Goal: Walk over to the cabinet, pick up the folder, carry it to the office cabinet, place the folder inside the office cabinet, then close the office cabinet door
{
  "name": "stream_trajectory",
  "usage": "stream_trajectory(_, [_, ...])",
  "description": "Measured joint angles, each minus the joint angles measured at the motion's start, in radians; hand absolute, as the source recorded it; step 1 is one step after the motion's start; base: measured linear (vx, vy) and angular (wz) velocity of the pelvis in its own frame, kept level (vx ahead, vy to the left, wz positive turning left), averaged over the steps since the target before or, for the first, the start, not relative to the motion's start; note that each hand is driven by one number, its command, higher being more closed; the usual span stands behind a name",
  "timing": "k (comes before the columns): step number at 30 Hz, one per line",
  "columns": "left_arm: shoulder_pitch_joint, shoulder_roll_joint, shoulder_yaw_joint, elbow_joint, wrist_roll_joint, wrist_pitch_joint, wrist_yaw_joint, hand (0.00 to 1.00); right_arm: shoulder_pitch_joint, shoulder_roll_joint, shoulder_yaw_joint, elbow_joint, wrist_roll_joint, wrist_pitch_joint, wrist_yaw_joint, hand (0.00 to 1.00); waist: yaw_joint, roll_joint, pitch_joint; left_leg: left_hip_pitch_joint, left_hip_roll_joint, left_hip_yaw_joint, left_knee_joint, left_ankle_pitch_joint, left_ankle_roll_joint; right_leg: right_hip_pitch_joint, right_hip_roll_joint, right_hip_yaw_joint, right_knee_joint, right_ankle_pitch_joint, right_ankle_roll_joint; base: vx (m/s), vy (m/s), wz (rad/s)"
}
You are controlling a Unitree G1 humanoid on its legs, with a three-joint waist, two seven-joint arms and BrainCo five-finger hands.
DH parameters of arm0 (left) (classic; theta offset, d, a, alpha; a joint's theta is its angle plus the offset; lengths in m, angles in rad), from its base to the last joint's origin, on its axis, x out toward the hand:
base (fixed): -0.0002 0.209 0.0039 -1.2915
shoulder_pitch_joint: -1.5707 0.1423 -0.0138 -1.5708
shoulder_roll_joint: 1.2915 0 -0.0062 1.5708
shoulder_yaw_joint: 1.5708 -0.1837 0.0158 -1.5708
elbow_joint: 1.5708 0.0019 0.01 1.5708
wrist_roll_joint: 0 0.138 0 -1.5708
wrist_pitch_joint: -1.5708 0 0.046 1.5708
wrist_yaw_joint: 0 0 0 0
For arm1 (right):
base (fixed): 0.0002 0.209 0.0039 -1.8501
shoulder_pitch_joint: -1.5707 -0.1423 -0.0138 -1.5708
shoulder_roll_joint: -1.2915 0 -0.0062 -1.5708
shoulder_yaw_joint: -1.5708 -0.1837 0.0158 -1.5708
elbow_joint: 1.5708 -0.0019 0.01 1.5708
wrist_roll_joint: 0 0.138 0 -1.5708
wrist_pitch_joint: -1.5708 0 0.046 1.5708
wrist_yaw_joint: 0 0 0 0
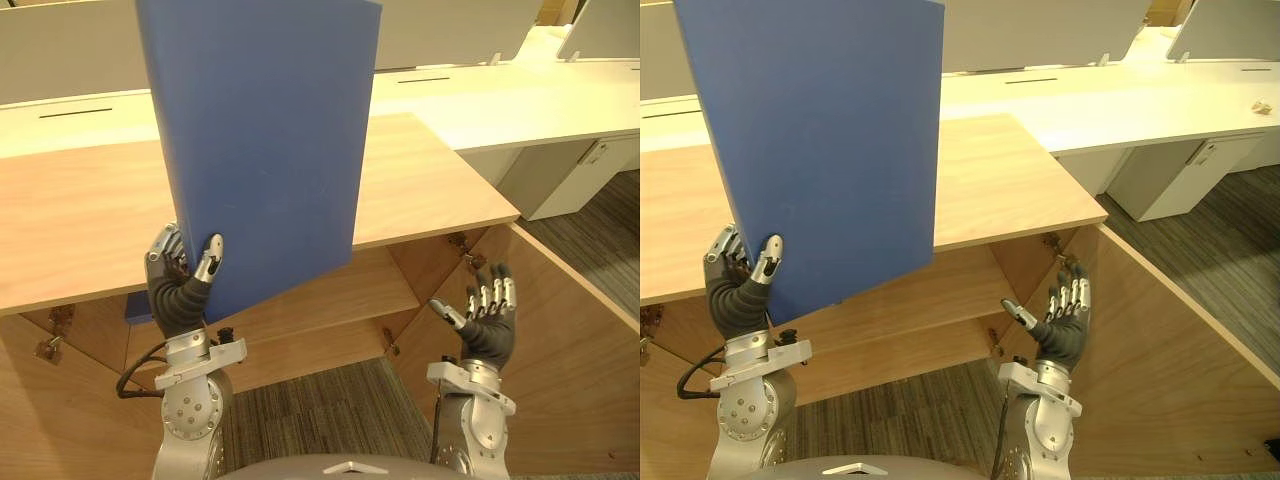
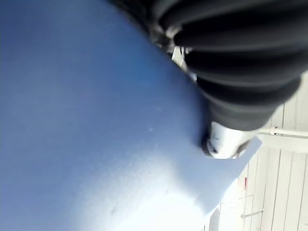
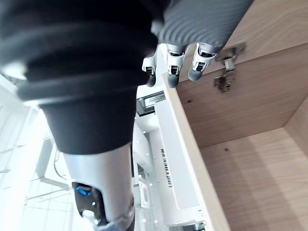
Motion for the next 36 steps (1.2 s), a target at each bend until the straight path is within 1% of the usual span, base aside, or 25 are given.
stream_trajectory(3, [-0.003,0.001,0.000,0.019,-0.003,0.000,-0.004,1.00,-0.023,-0.007,0.004,-0.032,-0.003,-0.006,-0.001,0.00,-0.003,0.011,-0.005,-0.001,0.000,0.006,0.000,-0.002,0.003,-0.005,0.001,0.001,-0.002,0.016,0.002,-0.03,-0.007,-0.06])
stream_trajectory(5, [-0.007,0.004,0.001,0.034,-0.004,0.000,-0.007,1.00,-0.074,-0.016,0.005,-0.033,-0.018,-0.006,-0.002,0.00,-0.008,0.017,-0.009,-0.003,-0.002,0.009,0.000,-0.004,0.007,-0.007,0.000,0.004,-0.010,0.034,0.006,-0.05,-0.001,-0.07])
stream_trajectory(8, [-0.031,0.018,0.008,0.034,-0.006,0.000,-0.018,1.00,-0.131,-0.018,0.007,-0.066,-0.021,-0.010,0.001,0.00,-0.007,0.020,-0.010,-0.017,-0.006,0.008,0.000,-0.005,0.011,-0.016,-0.001,0.008,-0.021,0.057,0.005,-0.08,-0.001,-0.05])
stream_trajectory(11, [-0.046,0.022,0.022,0.034,-0.013,-0.001,-0.030,1.00,-0.181,-0.027,0.010,-0.070,-0.021,-0.025,0.009,0.00,-0.007,0.020,-0.009,-0.016,-0.011,0.007,0.000,-0.003,0.015,-0.015,-0.004,0.013,-0.025,0.065,0.006,-0.07,-0.005,-0.02])
stream_trajectory(14, [-0.069,0.030,0.029,0.040,-0.015,-0.004,-0.047,1.00,-0.231,-0.044,0.019,-0.070,-0.021,-0.030,0.042,0.00,-0.006,0.021,-0.009,-0.021,-0.028,-0.023,0.000,-0.005,0.025,-0.014,-0.016,0.013,-0.035,0.066,0.006,-0.07,-0.012,0.00])
stream_trajectory(16, [-0.092,0.030,0.029,0.060,-0.015,-0.014,-0.054,1.00,-0.267,-0.063,0.028,-0.070,-0.020,-0.030,0.060,0.00,-0.007,0.027,-0.009,-0.032,-0.038,-0.042,0.000,0.004,0.040,-0.013,-0.025,0.005,-0.043,0.066,0.007,-0.05,-0.017,0.10])
stream_trajectory(20, [-0.109,0.039,0.026,0.072,-0.015,-0.018,-0.077,1.00,-0.290,-0.098,0.048,-0.068,-0.009,-0.030,0.096,0.00,-0.007,0.029,-0.008,-0.034,-0.041,-0.052,0.000,0.012,0.046,-0.006,-0.029,-0.009,-0.050,0.066,0.007,-0.05,-0.033,0.09])
stream_trajectory(24, [-0.128,0.050,0.021,0.072,-0.043,-0.029,-0.111,1.00,-0.319,-0.143,0.056,-0.023,0.084,-0.030,0.169,0.00,-0.007,0.029,-0.008,-0.038,-0.044,-0.071,-0.007,0.017,0.045,-0.001,-0.032,-0.019,-0.050,0.066,0.008,-0.06,-0.033,0.11])
stream_trajectory(27, [-0.142,0.058,0.006,0.072,-0.068,-0.031,-0.135,1.00,-0.327,-0.174,0.076,0.036,0.151,-0.016,0.213,0.00,-0.005,0.029,-0.008,-0.044,-0.048,-0.078,-0.007,0.023,0.044,-0.003,-0.035,-0.032,-0.050,0.065,0.009,-0.05,-0.024,0.08])
stream_trajectory(31, [-0.153,0.075,-0.013,0.072,-0.075,-0.037,-0.169,1.00,-0.350,-0.193,0.098,0.105,0.195,0.005,0.268,0.00,-0.005,0.029,-0.008,-0.056,-0.050,-0.088,-0.007,0.035,0.043,-0.015,-0.036,-0.038,-0.051,0.063,0.012,-0.07,-0.027,0.05])
stream_trajectory(33, [-0.153,0.080,-0.037,0.072,-0.093,-0.038,-0.191,1.00,-0.353,-0.210,0.115,0.142,0.236,0.007,0.289,0.00,-0.002,0.029,-0.008,-0.056,-0.051,-0.094,-0.007,0.042,0.044,-0.015,-0.036,-0.040,-0.050,0.061,0.013,-0.06,-0.025,0.03])
stream_trajectory(35, [-0.153,0.082,-0.052,0.072,-0.102,-0.039,-0.215,1.00,-0.354,-0.213,0.132,0.181,0.301,0.024,0.323,0.00,-0.001,0.029,-0.008,-0.058,-0.051,-0.098,-0.007,0.050,0.047,-0.016,-0.036,-0.041,-0.050,0.060,0.012,-0.05,-0.019,0.03])
stream_trajectory(36, [-0.153,0.084,-0.052,0.072,-0.102,-0.039,-0.220,1.00,-0.354,-0.213,0.134,0.186,0.314,0.027,0.329,0.00,-0.001,0.029,-0.008,-0.058,-0.051,-0.098,-0.007,0.051,0.047,-0.016,-0.036,-0.041,-0.050,0.060,0.012,-0.05,-0.014,0.02])
